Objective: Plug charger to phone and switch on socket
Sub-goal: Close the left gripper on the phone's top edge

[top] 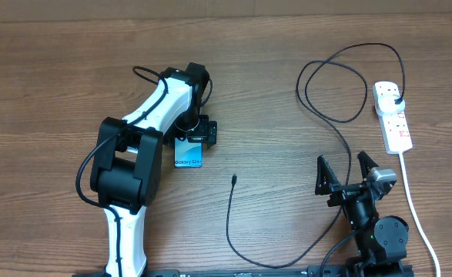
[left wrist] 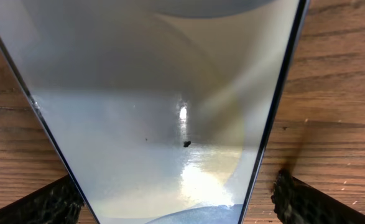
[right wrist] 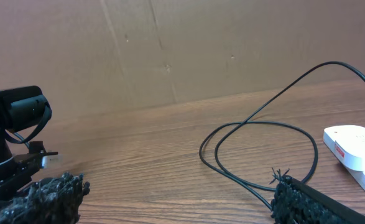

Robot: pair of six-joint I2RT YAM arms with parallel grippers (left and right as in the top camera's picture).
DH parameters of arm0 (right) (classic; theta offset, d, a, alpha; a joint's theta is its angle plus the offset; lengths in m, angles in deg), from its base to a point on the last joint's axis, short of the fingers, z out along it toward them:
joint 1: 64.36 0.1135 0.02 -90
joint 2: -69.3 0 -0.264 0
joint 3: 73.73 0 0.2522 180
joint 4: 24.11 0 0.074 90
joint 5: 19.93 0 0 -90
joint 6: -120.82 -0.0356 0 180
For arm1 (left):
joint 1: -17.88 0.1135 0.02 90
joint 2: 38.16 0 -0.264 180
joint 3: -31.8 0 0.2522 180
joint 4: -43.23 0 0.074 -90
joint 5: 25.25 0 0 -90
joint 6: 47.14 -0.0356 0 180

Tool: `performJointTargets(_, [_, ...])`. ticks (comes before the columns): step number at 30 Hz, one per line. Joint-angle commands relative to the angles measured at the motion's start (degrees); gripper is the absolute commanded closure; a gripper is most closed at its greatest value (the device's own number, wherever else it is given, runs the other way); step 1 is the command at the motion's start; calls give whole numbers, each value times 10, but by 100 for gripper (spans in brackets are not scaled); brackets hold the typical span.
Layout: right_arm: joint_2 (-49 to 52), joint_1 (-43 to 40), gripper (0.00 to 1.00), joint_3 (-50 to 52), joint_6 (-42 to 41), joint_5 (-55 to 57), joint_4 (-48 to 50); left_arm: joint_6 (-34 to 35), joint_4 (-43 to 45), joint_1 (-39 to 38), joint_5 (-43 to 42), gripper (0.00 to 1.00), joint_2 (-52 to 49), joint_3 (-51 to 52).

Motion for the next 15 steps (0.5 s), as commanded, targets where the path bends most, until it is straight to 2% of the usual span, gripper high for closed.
performJointTargets(1, [-4,-1,0,6,3,6,3,-1,26,-5,-42,0,-31,25])
performJointTargets(15, [-4,-1,0,6,3,12,24,-2,37,-3,-67,0,-31,29])
